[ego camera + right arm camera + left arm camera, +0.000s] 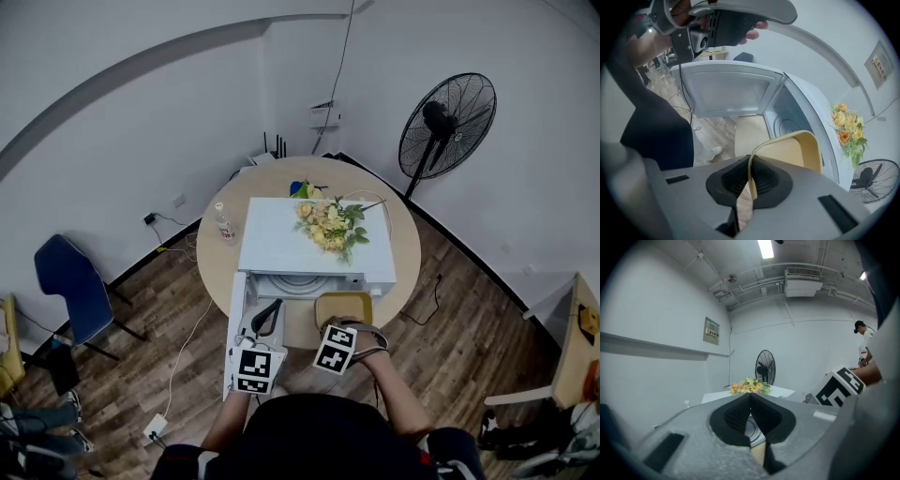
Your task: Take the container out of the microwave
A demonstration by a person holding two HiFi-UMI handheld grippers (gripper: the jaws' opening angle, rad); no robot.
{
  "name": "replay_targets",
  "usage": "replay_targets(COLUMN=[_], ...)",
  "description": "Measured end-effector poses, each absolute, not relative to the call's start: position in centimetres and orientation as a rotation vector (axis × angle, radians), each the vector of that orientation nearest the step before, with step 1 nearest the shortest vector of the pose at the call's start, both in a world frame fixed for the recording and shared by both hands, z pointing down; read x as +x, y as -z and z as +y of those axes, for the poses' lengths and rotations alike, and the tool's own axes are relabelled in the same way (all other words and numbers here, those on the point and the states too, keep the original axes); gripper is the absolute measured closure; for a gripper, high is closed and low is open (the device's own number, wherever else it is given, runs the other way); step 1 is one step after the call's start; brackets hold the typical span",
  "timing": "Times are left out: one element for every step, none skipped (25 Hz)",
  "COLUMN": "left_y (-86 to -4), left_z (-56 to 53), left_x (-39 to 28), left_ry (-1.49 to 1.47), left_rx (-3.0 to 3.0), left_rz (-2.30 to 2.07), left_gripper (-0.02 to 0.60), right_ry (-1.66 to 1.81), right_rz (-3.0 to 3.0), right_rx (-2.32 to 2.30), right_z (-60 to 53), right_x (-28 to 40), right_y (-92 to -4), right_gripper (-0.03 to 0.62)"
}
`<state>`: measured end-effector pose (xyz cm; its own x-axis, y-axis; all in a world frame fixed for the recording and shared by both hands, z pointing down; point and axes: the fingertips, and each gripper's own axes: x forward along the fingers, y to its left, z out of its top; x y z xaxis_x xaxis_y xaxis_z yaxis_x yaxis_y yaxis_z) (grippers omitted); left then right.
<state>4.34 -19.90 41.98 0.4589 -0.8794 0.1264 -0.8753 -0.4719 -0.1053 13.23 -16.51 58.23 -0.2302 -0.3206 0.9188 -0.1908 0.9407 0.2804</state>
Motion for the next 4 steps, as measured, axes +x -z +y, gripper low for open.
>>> replay_targets(left_y=[-41.97, -41.96, -41.94, -41.92], left_z=[-19.87, -19.83, -19.79, -19.75], left_x=[4.33, 4.28, 4.21, 4.13], left_ry=[0.255, 0.255, 0.255, 0.254], left_rx=[-2.66, -2.659, -2.658, -2.657], left_rz=[1.601, 1.602, 1.604, 1.607], left_gripper=[0.569, 0.569, 0.569, 0.569], right_ry=[0.125, 0.124, 0.123, 0.122], right_rz=[-1.816, -1.816, -1.816, -1.815], right_rx=[0.378, 0.377, 0.376, 0.374], right_z=[-16.47, -16.42, -16.37, -16.31], right_x=[13.19, 13.14, 13.1, 13.07], right_y=[-58.2, -58.18, -58.15, -58.13], right_gripper=[0.58, 0.581, 0.58, 0.58])
